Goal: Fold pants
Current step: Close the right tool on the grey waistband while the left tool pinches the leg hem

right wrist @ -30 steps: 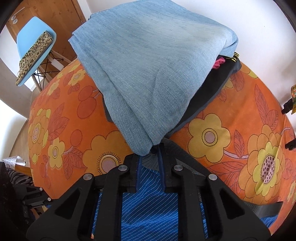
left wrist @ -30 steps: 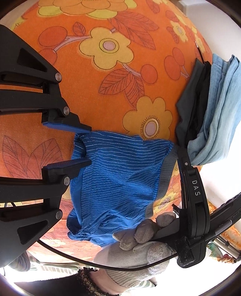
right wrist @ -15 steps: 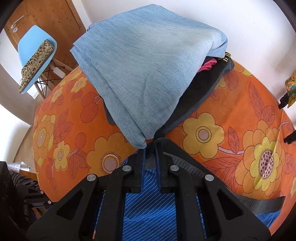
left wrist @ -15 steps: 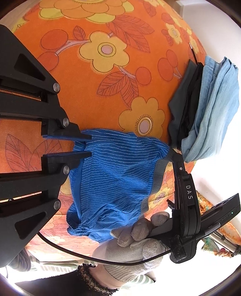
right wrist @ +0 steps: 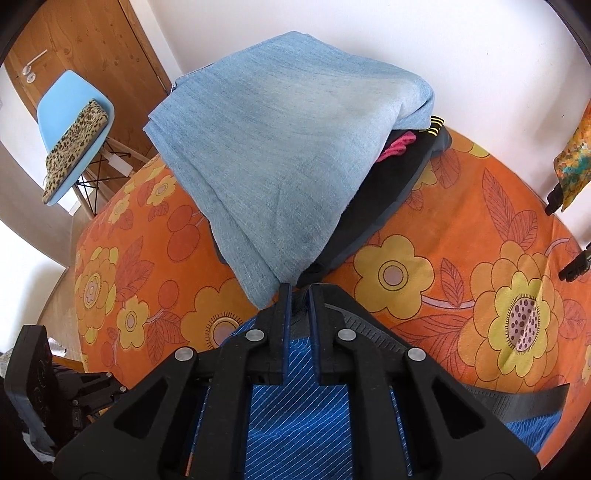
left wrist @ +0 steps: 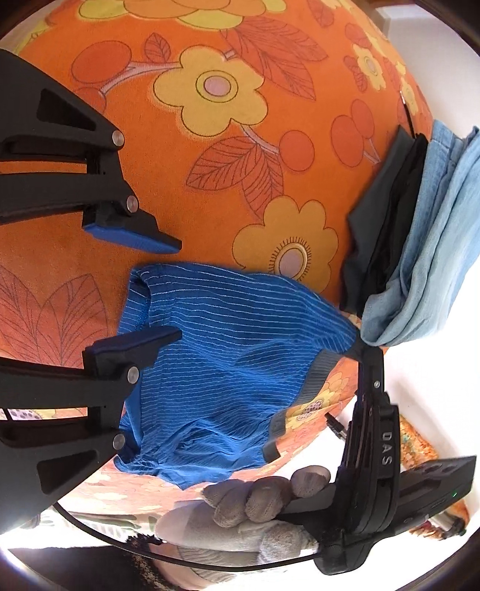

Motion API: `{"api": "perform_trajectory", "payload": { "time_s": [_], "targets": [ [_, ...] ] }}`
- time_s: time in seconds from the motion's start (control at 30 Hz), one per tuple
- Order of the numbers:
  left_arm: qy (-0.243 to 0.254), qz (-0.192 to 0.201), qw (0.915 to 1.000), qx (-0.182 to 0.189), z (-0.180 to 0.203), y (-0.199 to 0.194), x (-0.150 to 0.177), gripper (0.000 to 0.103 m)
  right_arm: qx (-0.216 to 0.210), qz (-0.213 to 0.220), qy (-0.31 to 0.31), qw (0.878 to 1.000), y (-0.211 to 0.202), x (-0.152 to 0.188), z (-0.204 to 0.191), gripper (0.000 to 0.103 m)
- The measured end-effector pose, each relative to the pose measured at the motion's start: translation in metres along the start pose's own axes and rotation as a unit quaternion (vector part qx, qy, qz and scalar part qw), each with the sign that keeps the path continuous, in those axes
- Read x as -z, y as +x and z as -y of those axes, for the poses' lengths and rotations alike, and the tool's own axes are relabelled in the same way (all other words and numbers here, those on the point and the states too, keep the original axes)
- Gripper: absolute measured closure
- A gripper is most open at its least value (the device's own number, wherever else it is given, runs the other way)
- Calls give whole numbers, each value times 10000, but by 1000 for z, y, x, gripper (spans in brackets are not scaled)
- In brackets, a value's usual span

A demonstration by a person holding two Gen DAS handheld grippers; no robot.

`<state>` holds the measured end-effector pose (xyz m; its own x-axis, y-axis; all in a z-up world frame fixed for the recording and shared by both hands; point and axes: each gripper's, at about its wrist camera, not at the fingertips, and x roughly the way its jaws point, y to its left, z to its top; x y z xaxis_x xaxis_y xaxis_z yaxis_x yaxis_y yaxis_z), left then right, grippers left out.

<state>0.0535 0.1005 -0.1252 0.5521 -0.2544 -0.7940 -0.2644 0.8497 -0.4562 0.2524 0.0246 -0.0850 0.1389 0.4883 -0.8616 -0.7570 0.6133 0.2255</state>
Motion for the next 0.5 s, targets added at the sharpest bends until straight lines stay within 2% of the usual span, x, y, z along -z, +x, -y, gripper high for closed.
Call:
{"api": "perform_trajectory", "payload": {
  "time_s": [0.03, 0.13, 0.3, 0.4, 0.43, 0.47, 0.5],
  "targets": [
    [-61, 14, 10000, 2, -2, -2, 0, 70, -18, 49, 27, 10000, -3, -1, 1, 94],
    [101, 65, 9997, -193, 4, -1, 0, 94, -22, 85, 45, 10000, -8, -4, 3, 94],
    [371, 359, 9982, -320, 17, -8, 3, 98, 7, 35, -9, 10000, -5, -5, -1, 95],
    [622, 585, 9958, -334, 26, -16, 5, 98, -64, -202, -22, 9998, 5, -2, 0, 94],
    [677, 601, 9955, -271, 28, -18, 6, 98, -6, -273, -7, 9996, 9, -2, 1, 92],
    [712, 596, 9954, -221, 31, -19, 7, 98, 26, -369, 0, 9993, 13, -1, 2, 80],
    [750, 591, 9952, -208, 32, -20, 7, 98, 26, -439, 29, 9990, 16, -1, 4, 72]
  ]
}}
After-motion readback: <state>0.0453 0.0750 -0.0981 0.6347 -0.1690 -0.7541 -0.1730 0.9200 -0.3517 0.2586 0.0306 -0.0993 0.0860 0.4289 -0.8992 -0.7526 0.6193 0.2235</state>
